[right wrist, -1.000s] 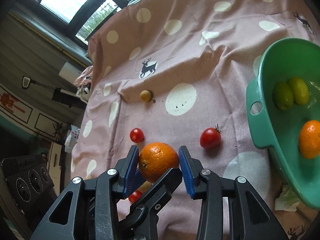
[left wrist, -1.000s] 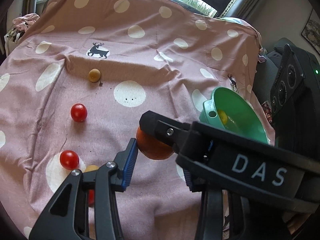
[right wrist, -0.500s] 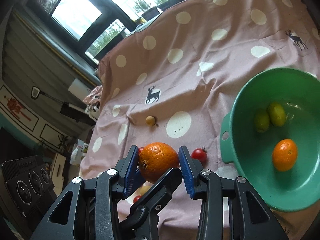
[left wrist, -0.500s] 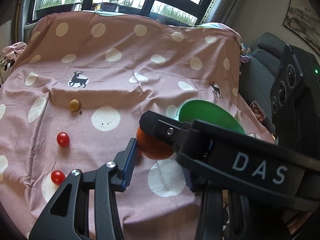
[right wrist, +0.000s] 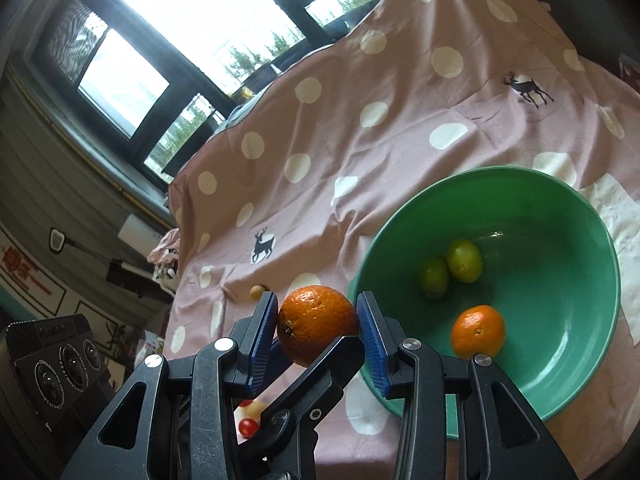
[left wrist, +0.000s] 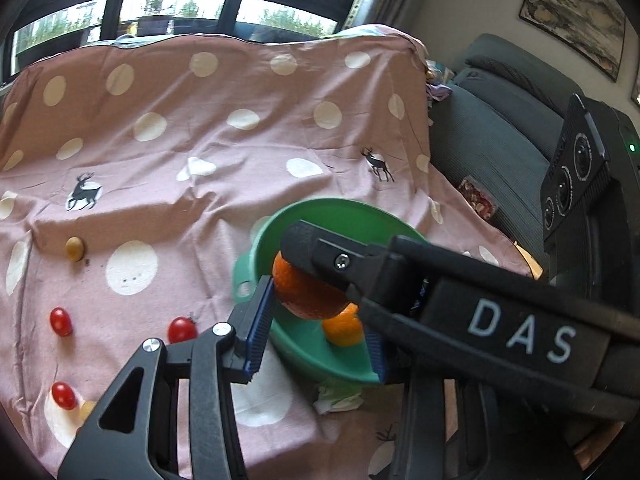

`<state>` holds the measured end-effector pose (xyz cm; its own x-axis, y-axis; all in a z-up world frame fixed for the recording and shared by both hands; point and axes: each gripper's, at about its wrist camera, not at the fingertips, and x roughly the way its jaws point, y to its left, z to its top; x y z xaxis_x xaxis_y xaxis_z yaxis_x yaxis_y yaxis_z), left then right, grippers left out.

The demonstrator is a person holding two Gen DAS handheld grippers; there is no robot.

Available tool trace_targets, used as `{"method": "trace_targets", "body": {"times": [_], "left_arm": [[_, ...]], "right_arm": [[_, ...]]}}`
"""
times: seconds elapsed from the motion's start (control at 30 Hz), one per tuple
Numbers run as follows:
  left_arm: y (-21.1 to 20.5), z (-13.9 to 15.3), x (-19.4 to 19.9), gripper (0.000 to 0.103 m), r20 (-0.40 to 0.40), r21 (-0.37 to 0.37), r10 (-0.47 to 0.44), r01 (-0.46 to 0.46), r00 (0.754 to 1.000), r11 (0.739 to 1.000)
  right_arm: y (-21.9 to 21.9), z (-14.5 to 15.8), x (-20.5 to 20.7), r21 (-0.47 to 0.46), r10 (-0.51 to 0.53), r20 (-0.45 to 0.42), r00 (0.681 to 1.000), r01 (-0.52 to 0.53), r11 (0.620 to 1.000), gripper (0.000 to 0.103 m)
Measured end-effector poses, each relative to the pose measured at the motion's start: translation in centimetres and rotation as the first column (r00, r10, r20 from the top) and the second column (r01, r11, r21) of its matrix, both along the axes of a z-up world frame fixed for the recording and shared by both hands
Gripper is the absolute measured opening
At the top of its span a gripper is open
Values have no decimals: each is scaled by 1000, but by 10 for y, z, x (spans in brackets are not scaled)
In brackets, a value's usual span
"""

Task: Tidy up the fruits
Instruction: 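Carry the orange with the right gripper over the green basin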

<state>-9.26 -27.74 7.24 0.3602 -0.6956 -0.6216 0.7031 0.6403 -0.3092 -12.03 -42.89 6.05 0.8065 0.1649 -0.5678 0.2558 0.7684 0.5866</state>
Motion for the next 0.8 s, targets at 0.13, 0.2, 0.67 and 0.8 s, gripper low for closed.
{"method": "trace_targets", "body": {"times": [0.13,0.2,0.67,0.8], "left_arm": [[-18,-3,-1,40,-8,5,-55,55,998,998],[-29,-7,2,40,-28,6,-97,97,995,995],[-61,-23,0,41,-78,39,-173,176,982,984],[-66,-27,1,41,-93,39,-183,188,979,981]], "right_arm": [[-16,-3,-9,10,-53,-4,999,54,999,43],[-23,-6,-13,14,-84,-11,996,84,996,43],[-56,-23,-25,46,-180,-82,980,184,982,43],[-60,-26,-26,48,-191,-101,976,197,979,43]]}}
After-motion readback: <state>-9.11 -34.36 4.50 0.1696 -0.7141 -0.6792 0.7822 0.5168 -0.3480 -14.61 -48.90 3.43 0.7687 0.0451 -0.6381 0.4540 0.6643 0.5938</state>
